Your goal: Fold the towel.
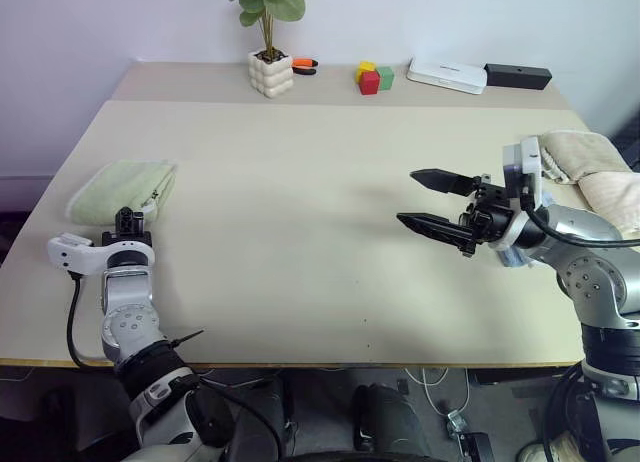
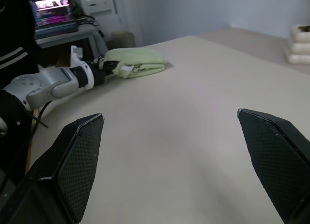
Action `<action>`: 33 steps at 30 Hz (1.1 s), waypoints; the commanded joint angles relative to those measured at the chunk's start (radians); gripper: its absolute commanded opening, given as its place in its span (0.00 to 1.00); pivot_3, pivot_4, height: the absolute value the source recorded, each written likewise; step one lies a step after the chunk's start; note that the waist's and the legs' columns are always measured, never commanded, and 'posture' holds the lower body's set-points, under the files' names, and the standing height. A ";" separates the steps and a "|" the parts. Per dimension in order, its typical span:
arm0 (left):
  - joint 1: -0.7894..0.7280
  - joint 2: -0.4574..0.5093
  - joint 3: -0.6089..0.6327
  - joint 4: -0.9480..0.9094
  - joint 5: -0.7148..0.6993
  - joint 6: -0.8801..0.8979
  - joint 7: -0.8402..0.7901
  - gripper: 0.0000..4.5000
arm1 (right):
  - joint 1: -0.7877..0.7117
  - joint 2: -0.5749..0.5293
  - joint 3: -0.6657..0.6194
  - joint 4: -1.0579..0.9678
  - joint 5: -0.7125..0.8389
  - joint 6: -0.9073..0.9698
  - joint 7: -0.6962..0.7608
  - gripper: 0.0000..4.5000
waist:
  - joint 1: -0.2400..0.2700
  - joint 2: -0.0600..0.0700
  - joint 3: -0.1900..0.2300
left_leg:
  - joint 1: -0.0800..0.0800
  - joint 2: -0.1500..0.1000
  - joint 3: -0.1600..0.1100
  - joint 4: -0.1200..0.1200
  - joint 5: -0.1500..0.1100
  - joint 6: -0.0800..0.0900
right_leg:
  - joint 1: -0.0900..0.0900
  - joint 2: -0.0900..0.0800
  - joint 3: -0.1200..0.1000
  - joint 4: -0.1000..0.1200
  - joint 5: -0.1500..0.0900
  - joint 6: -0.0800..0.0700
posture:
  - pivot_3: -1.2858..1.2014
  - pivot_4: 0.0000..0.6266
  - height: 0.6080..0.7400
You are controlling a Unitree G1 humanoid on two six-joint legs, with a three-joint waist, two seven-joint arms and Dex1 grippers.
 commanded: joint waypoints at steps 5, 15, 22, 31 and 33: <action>0.024 -0.023 -0.083 -0.037 -0.044 -0.006 0.023 0.01 | -0.016 0.000 -0.012 -0.017 -0.006 -0.017 -0.014 1.00 | 0.002 0.000 0.000 | 0.000 0.000 0.001 0.000 0.000 0.000 | 0.000 0.000 0.000 0.000 0.000 0.000 | 0.52 0.24 0.96; 0.074 -0.033 -0.145 -0.097 -0.127 0.044 0.040 0.79 | -0.002 0.005 -0.022 -0.029 -0.010 -0.025 -0.041 1.00 | -0.001 0.000 0.000 | 0.000 0.000 0.001 0.000 0.000 0.000 | 0.000 0.001 0.000 0.000 0.000 0.000 | 0.52 0.24 0.96; 0.242 -0.052 -0.264 -0.288 -0.301 0.269 0.165 0.99 | -0.003 -0.008 -0.027 -0.003 -0.020 -0.042 -0.029 1.00 | 0.000 0.000 0.000 | 0.000 0.000 0.000 0.000 0.000 0.000 | 0.000 0.001 0.001 0.000 0.000 0.000 | 0.52 0.24 0.96; 0.254 0.182 -0.513 -0.357 -0.167 0.314 -0.245 0.99 | 0.001 -0.013 -0.063 0.026 -0.010 -0.059 -0.022 1.00 | -0.002 0.000 0.000 | 0.000 0.000 0.000 0.000 0.000 0.000 | -0.001 0.001 0.000 0.000 -0.002 -0.003 | 0.52 0.24 0.96; 0.200 0.313 -0.594 -0.303 -0.006 0.207 -0.464 0.99 | 0.015 -0.023 -0.055 0.014 -0.037 -0.073 -0.026 1.00 | -0.002 0.001 0.000 | 0.000 0.000 0.002 -0.001 0.000 0.000 | -0.001 0.001 0.001 0.000 -0.002 -0.003 | 0.52 0.24 0.96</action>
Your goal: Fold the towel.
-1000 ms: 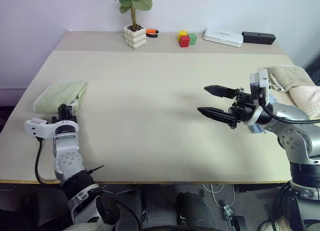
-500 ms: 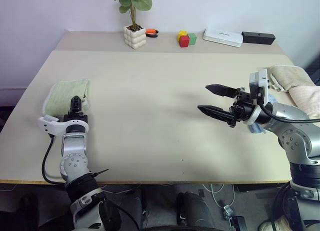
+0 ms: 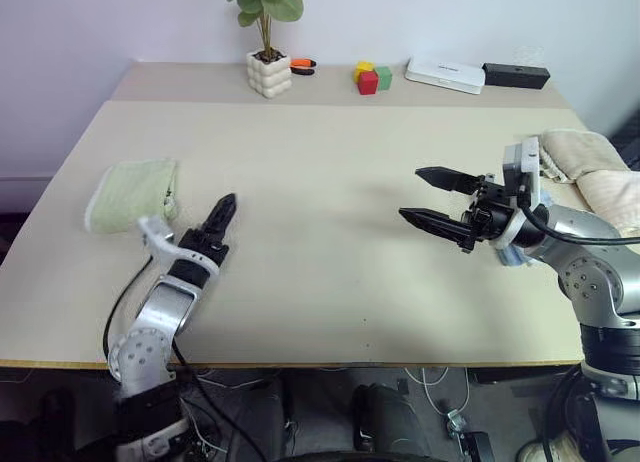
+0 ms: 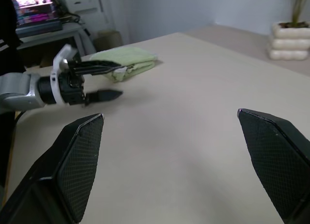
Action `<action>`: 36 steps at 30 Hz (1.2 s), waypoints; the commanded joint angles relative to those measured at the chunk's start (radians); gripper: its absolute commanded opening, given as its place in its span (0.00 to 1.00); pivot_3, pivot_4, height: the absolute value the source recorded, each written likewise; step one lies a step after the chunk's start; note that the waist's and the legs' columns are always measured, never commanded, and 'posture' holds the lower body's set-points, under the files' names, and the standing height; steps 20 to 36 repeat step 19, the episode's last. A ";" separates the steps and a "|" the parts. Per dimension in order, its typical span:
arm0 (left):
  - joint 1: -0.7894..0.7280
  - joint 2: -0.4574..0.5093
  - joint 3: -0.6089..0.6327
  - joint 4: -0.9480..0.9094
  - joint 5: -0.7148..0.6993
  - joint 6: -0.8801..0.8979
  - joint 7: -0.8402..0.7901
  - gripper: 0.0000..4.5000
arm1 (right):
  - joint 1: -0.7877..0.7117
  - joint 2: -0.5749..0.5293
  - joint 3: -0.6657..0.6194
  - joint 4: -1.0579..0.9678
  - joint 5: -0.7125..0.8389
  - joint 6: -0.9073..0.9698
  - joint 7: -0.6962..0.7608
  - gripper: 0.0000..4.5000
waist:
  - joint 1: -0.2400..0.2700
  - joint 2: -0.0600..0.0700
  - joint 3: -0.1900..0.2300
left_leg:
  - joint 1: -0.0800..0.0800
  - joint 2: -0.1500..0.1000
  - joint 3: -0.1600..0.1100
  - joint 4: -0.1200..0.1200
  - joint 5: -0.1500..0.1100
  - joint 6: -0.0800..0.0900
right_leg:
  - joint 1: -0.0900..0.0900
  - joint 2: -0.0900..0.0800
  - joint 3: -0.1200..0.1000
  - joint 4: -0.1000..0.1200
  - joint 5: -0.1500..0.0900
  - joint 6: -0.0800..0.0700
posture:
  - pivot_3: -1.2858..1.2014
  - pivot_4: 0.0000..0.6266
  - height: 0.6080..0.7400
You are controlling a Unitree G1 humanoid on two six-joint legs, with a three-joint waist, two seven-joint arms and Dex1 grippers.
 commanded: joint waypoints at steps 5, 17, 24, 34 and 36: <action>-0.192 0.292 -0.207 0.211 0.409 -0.305 -0.584 0.99 | 0.030 -0.055 -0.048 -0.042 -0.059 -0.047 -0.024 1.00 | 0.001 0.002 0.000 | -0.001 0.001 0.002 -0.002 0.000 -0.001 | -0.002 0.000 0.000 -0.001 0.000 -0.001 | 0.52 0.24 0.96; -0.398 0.327 -0.216 0.508 0.581 -0.452 -0.770 0.99 | 0.108 -0.112 -0.100 -0.145 -0.052 0.013 -0.074 1.00 | 0.000 0.002 0.000 | -0.002 0.001 0.002 -0.002 0.000 0.000 | -0.003 0.000 0.000 -0.001 0.001 0.000 | 0.52 0.24 0.96; -0.379 0.324 -0.214 0.486 0.579 -0.443 -0.771 0.99 | 0.084 -0.114 -0.087 -0.131 -0.050 0.013 -0.069 1.00 | 0.000 0.002 0.000 | -0.002 0.001 0.002 -0.002 0.000 0.000 | -0.004 0.000 0.000 -0.001 0.002 0.002 | 0.52 0.24 0.96; -0.379 0.324 -0.214 0.486 0.579 -0.443 -0.771 0.99 | 0.084 -0.114 -0.087 -0.131 -0.050 0.013 -0.069 1.00 | 0.000 0.002 0.000 | -0.002 0.001 0.002 -0.002 0.000 0.000 | -0.004 0.000 0.000 -0.001 0.002 0.002 | 0.52 0.24 0.96; -0.379 0.324 -0.214 0.486 0.579 -0.443 -0.771 0.99 | 0.084 -0.114 -0.087 -0.131 -0.050 0.013 -0.069 1.00 | 0.000 0.002 0.000 | -0.002 0.001 0.002 -0.002 0.000 0.000 | -0.004 0.000 0.000 -0.001 0.002 0.002 | 0.52 0.24 0.96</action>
